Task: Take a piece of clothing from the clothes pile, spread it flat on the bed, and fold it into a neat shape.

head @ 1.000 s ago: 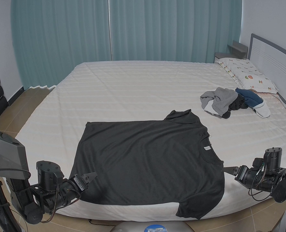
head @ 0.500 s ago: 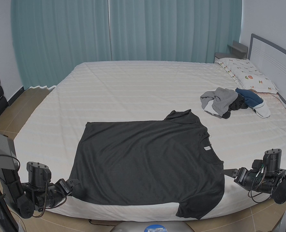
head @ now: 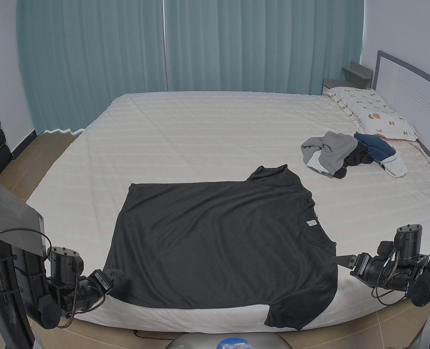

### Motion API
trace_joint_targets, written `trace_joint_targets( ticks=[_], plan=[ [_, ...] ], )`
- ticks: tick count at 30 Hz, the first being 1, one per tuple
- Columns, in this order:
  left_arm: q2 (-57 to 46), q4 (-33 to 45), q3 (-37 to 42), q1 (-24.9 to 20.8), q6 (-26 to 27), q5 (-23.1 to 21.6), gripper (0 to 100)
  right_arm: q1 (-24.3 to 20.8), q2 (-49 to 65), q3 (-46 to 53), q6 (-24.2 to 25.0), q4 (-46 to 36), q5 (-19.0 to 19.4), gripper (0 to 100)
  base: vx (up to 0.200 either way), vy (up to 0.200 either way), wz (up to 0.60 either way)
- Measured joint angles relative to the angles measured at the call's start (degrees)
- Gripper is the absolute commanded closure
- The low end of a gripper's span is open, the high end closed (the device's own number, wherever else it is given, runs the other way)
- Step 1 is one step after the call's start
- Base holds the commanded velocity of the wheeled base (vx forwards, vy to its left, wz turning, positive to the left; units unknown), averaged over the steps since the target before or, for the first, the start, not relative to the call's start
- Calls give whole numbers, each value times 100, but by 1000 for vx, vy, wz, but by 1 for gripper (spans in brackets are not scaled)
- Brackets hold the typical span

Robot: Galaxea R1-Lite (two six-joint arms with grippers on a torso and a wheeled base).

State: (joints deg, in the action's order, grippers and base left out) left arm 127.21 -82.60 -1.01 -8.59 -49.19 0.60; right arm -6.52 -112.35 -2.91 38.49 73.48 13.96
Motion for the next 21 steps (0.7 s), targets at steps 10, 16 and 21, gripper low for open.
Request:
trace_joint_targets(
  ticks=[10, 16, 21],
  plan=[
    [446, -139, 0, -96, 23, 38, 0, 5, -30, -26, 2, -5, 10, 0, 0, 0, 0],
    [501, -167, -2, -105, 22, 44, 0, 11, -35, -26, 2, -2, 7, 0, 0, 0, 0],
    [490, -194, -46, -96, 17, 44, 0, 7, -39, -26, 0, -5, 10, 0, 0, 0, 0]
  ],
)
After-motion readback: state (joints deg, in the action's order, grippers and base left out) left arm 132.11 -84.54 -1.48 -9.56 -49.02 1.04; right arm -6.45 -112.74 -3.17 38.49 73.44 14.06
